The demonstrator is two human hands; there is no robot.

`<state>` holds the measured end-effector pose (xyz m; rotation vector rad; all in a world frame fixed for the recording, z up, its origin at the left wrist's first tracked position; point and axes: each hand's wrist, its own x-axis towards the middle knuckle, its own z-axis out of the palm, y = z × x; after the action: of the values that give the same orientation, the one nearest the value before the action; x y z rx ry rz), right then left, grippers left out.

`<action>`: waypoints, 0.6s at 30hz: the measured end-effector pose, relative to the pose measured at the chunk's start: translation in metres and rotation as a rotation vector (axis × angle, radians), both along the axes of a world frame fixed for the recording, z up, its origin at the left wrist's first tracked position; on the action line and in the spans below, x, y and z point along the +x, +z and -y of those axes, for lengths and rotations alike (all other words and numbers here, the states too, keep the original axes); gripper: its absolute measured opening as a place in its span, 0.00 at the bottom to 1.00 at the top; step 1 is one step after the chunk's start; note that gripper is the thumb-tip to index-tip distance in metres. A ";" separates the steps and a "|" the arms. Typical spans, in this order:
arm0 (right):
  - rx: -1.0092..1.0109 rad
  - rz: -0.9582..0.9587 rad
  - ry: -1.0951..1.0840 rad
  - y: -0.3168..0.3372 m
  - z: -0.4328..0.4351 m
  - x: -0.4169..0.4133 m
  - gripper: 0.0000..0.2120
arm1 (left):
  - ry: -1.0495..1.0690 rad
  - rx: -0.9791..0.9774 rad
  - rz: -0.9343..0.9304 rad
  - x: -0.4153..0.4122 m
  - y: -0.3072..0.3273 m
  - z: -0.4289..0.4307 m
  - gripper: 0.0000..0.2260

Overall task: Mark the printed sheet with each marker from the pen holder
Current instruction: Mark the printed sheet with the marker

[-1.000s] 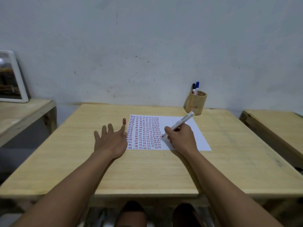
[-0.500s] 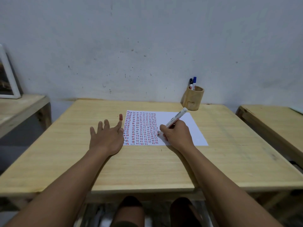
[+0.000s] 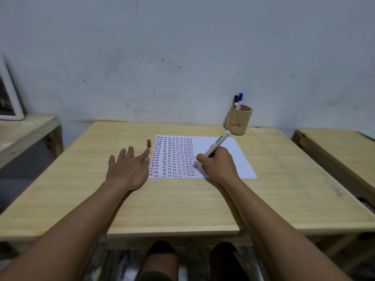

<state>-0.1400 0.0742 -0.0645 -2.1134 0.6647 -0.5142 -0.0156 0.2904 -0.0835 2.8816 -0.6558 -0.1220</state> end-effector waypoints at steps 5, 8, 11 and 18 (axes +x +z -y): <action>0.009 0.001 0.007 0.002 -0.001 -0.001 0.13 | -0.003 -0.004 0.004 0.001 -0.001 -0.001 0.24; 0.061 0.035 -0.021 0.002 -0.001 -0.001 0.12 | 0.006 -0.016 0.004 0.002 -0.002 0.000 0.24; 0.159 0.114 -0.064 0.003 0.003 0.001 0.11 | 0.079 -0.118 0.056 0.005 0.002 0.003 0.23; 0.355 0.259 -0.001 0.011 0.006 0.007 0.05 | 0.046 -0.515 0.107 0.026 0.021 0.023 0.24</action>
<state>-0.1331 0.0686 -0.0531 -1.6808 0.5611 -0.6090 0.0103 0.2676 -0.0626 2.4135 -0.5416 0.1833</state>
